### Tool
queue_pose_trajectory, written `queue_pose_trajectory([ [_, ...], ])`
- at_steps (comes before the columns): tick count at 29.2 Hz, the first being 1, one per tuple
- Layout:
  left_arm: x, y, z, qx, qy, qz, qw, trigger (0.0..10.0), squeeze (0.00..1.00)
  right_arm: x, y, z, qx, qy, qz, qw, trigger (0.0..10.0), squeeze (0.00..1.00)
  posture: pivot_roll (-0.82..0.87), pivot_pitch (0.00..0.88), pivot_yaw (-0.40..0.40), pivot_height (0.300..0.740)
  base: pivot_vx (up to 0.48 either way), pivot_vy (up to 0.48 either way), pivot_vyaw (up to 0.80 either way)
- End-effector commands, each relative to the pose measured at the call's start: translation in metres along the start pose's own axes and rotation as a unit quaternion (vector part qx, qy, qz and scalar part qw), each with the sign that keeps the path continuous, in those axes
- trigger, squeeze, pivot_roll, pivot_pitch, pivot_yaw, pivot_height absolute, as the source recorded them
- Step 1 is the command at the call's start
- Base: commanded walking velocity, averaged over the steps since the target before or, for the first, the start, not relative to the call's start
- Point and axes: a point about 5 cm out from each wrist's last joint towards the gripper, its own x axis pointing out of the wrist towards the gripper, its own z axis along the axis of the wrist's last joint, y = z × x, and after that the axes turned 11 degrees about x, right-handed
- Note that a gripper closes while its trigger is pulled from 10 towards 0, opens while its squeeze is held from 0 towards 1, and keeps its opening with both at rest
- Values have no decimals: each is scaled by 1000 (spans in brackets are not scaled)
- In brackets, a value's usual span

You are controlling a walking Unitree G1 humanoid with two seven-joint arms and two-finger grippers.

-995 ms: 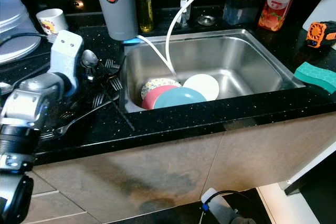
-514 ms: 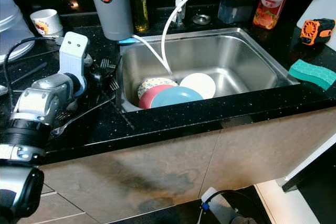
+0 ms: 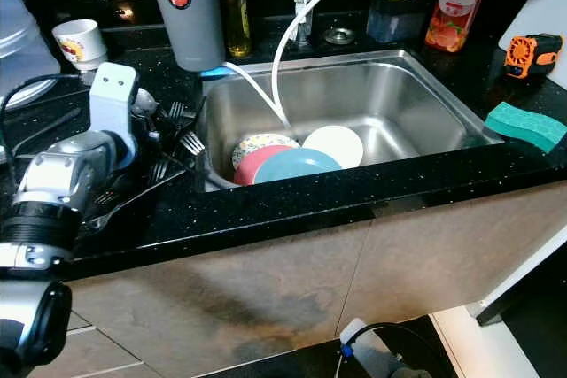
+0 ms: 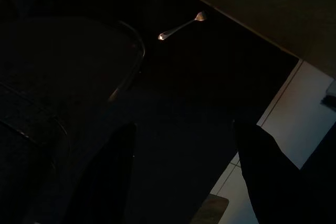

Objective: Kitchen organization

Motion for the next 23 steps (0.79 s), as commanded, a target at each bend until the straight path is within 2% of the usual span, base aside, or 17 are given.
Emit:
queue_pose_trajectory([
  [1,-2,12,-15,13,26,19,999,10000,0,0,1,-2,2,3,0,1000,10000,0,25,0,30,740,0,0,0],
  [2,-2,14,-17,15,28,24,999,10000,0,0,1,-2,2,3,-1,1000,10000,0,25,0,29,740,0,0,0],
  [3,-3,19,-20,19,32,32,999,5059,0,0,1,-2,2,3,-1,1000,10000,0,24,0,29,740,0,0,0],
  [5,-4,25,-23,23,37,41,998,5059,0,0,1,-2,2,3,-1,1000,10000,0,24,0,29,740,0,0,0],
  [6,-6,29,-25,25,40,49,998,1176,0,0,1,-3,2,3,-1,1000,10000,0,23,0,27,740,0,0,0],
  [7,-7,36,-29,28,46,61,997,0,0,0,0,-3,2,4,-2,1000,10000,0,24,0,26,740,0,0,0],
  [23,-15,65,-28,48,36,116,991,0,0,-1,-1,-4,-1,5,-3,1000,10000,0,20,0,20,740,0,0,0],
])
